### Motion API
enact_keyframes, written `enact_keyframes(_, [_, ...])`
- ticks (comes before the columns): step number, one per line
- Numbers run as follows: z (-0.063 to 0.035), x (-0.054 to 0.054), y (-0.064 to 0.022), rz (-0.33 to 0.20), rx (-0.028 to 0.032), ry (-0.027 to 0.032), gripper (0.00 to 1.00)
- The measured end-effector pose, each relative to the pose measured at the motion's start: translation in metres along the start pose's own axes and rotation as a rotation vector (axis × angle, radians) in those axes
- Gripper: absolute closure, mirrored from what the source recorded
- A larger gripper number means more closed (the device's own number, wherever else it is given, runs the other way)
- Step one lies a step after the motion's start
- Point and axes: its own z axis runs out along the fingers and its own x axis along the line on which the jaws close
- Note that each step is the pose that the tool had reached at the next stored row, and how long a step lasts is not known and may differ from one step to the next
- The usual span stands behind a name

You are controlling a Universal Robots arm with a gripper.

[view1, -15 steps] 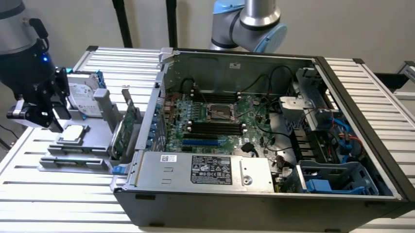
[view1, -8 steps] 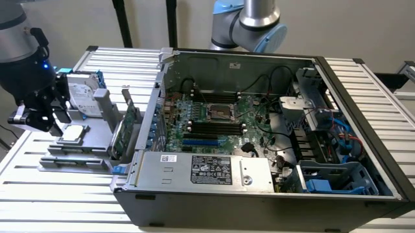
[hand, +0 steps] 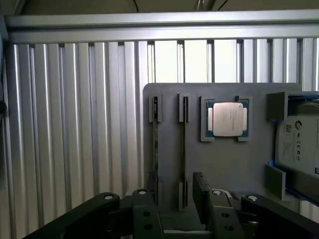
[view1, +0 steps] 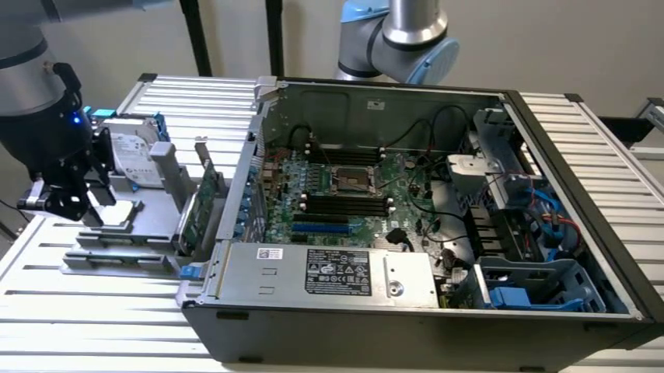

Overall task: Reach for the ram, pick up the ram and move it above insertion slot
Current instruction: 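Pick up the ram and move it above insertion slot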

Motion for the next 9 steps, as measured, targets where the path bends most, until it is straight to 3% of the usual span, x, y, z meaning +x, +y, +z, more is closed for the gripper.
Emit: enact_keyframes(9, [0.0166,0.011,-0.0010,0.001,0.0004,-0.0004,0.58])
